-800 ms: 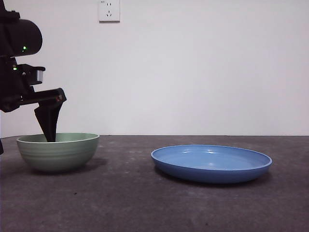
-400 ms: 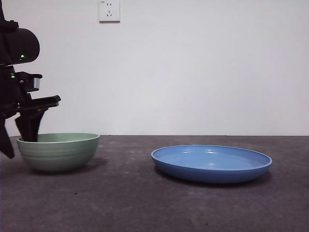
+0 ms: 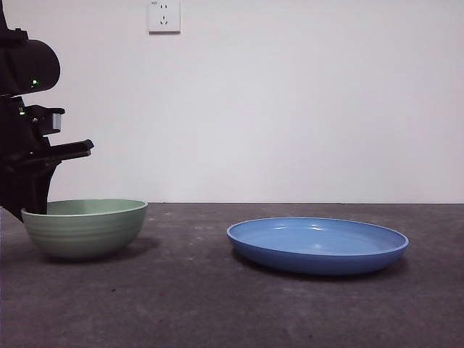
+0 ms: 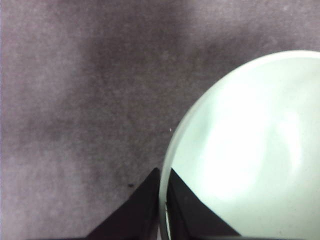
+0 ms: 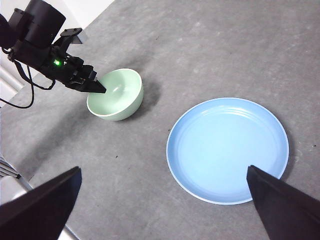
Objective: Place the green bowl on the blue plate
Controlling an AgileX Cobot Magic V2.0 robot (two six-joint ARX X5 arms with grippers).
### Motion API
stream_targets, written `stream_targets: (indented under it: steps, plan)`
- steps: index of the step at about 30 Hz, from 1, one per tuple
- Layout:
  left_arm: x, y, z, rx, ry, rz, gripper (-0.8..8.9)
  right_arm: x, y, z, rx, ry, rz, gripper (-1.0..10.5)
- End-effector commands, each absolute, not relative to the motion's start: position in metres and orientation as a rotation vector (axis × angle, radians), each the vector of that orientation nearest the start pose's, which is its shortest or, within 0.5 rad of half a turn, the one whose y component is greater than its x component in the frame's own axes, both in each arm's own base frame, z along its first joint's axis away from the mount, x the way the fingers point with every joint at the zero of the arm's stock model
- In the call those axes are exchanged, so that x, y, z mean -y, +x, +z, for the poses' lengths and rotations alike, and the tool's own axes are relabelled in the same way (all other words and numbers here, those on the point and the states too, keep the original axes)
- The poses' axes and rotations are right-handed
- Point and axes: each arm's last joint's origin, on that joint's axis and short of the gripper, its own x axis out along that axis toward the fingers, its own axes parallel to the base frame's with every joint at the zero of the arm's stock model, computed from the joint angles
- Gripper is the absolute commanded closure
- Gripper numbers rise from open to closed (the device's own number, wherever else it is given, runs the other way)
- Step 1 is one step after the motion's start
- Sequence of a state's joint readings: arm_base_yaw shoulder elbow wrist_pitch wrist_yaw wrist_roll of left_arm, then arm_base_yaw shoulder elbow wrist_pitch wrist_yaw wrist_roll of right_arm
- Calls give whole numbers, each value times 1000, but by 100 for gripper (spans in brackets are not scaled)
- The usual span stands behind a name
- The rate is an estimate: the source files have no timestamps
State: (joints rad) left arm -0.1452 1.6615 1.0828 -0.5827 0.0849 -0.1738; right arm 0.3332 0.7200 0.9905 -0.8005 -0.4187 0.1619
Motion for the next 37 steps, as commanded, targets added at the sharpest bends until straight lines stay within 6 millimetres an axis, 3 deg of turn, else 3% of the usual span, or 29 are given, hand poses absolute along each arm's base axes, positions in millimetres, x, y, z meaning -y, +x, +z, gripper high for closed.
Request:
stream_targets:
  steps: [1,6,11,15,27,32,37]
  plan:
    - [55,322,206,-1192,-105,-106,807,-52,112,359,-581,175,696,330]
    - [72,330,242,-1177,-101,-132,807,-52,112,359,-581,174,696,331]
    - [104,337,279,-1135,-84,-201,807,-52,112,359,-582,174,696,331]
    - [136,344,290,-1125,-44,-277,807,-52,112,359,-582,174,696,331]
    - [250,356,280,-1151,73,-470,807,-52,112,359,-583,174,695,331]
    - [279,357,266,-1183,113,-506,807,-52,112,358,-585,175,695,331]
    - [296,358,242,-1250,155,-510,807,-52,111,357,-597,174,693,331]
